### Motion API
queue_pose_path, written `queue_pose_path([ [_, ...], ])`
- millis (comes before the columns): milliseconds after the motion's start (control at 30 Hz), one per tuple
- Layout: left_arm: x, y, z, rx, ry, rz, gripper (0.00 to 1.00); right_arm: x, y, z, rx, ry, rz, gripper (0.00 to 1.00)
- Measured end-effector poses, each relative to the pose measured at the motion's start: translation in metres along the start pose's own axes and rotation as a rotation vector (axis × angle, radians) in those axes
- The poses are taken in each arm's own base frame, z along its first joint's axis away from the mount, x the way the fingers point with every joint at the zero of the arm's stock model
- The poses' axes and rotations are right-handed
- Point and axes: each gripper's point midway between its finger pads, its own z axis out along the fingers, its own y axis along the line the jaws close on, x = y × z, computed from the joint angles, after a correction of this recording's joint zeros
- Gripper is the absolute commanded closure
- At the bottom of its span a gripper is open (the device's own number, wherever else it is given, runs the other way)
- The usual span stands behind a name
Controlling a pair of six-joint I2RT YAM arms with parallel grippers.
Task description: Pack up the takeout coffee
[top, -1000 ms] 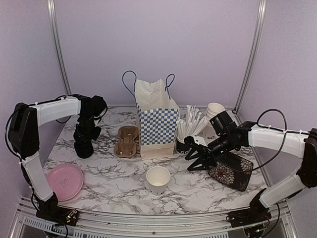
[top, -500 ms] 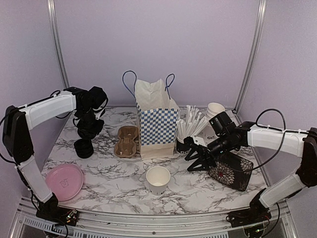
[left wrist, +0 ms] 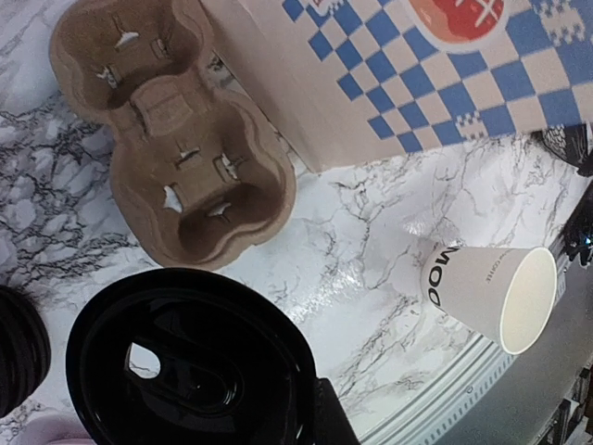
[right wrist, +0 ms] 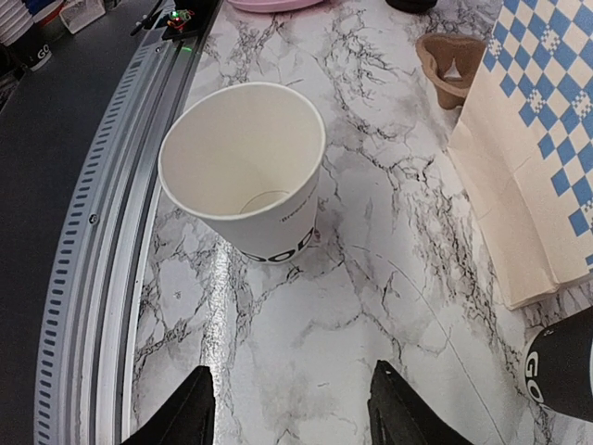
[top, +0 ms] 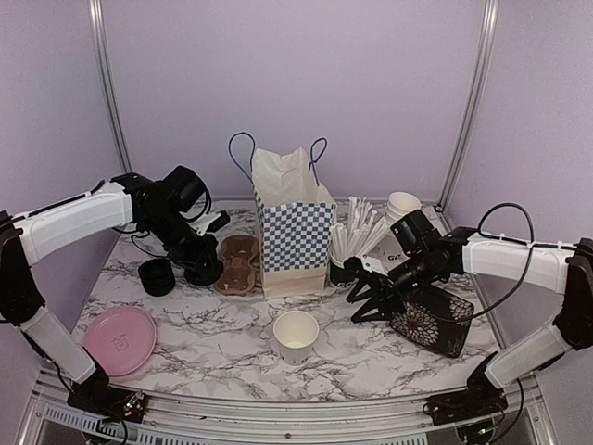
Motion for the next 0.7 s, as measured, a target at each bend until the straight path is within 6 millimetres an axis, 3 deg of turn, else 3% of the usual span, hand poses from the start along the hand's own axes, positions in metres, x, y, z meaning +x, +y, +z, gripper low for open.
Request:
queue_pose_path([
  [333, 0.082, -0.025, 0.065, 0.065, 0.203, 0.016, 0.92, 0.001, -0.002, 0.002, -0.007, 0.008, 0.011, 0.45],
  [433, 0.092, -0.029, 0.072, 0.026, 0.216, 0.051, 0.87, 0.001, -0.002, 0.002, -0.008, 0.009, 0.012, 0.45],
  [633, 0.097, -0.031, 0.083, -0.044, 0.218, 0.093, 0.64, 0.001, -0.002, 0.002, -0.008, 0.010, 0.013, 0.45],
  [700, 0.098, -0.029, 0.085, -0.070, 0.219, 0.099, 0.63, 0.001, -0.002, 0.002, -0.007, 0.010, 0.013, 0.45],
])
